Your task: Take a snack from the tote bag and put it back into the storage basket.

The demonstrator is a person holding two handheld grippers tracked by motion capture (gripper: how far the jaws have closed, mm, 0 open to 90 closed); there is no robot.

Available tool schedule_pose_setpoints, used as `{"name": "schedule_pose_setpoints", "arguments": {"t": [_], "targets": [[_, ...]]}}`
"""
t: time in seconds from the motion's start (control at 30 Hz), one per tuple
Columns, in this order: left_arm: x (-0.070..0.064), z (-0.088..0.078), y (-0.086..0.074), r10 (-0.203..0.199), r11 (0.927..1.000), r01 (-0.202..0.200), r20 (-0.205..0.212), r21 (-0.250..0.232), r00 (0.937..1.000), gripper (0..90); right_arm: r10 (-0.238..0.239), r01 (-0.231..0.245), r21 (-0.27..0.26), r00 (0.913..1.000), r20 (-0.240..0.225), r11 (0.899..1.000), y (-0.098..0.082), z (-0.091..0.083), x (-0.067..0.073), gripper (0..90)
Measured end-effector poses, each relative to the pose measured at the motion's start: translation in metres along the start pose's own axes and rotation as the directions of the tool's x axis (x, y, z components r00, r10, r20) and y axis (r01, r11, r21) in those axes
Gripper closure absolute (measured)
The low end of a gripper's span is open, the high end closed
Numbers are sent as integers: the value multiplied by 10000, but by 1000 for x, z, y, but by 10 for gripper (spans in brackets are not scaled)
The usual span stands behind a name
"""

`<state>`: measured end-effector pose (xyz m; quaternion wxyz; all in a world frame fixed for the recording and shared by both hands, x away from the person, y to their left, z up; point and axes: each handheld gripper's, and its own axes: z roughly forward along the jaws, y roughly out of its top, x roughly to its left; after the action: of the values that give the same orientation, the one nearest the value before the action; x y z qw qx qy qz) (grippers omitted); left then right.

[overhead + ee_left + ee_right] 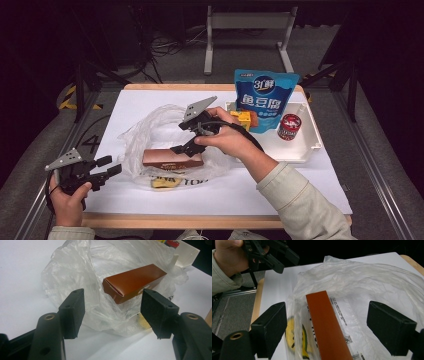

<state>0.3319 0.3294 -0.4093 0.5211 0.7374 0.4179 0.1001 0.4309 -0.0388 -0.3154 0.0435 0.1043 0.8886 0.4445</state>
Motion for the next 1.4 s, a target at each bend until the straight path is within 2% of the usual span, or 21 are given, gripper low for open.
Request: {"name": "schedule_pose_setpoints", "arguments": {"t": [0.47,0.67,0.93,1.33,1.4], "targets": [[1,1,0,15,10000,-15,31,13,10000,370,-38,38,18,9999,-117,10000,0,26,0,177],[1,1,0,19,10000,-19,40,21,10000,369,33,-25,348,9997,-246,9994,-4,41,-3,165],[1,1,0,30,10000,-30,75,25,10000,369,-96,111,877,9998,-175,9961,-11,55,-10,165],[1,1,0,26,10000,-27,89,57,10000,369,-147,179,1248,9995,-262,9920,-20,77,-11,165],[1,1,0,49,10000,-49,103,55,9999,369,-37,67,1309,9997,-232,9914,-22,79,-11,165]]}}
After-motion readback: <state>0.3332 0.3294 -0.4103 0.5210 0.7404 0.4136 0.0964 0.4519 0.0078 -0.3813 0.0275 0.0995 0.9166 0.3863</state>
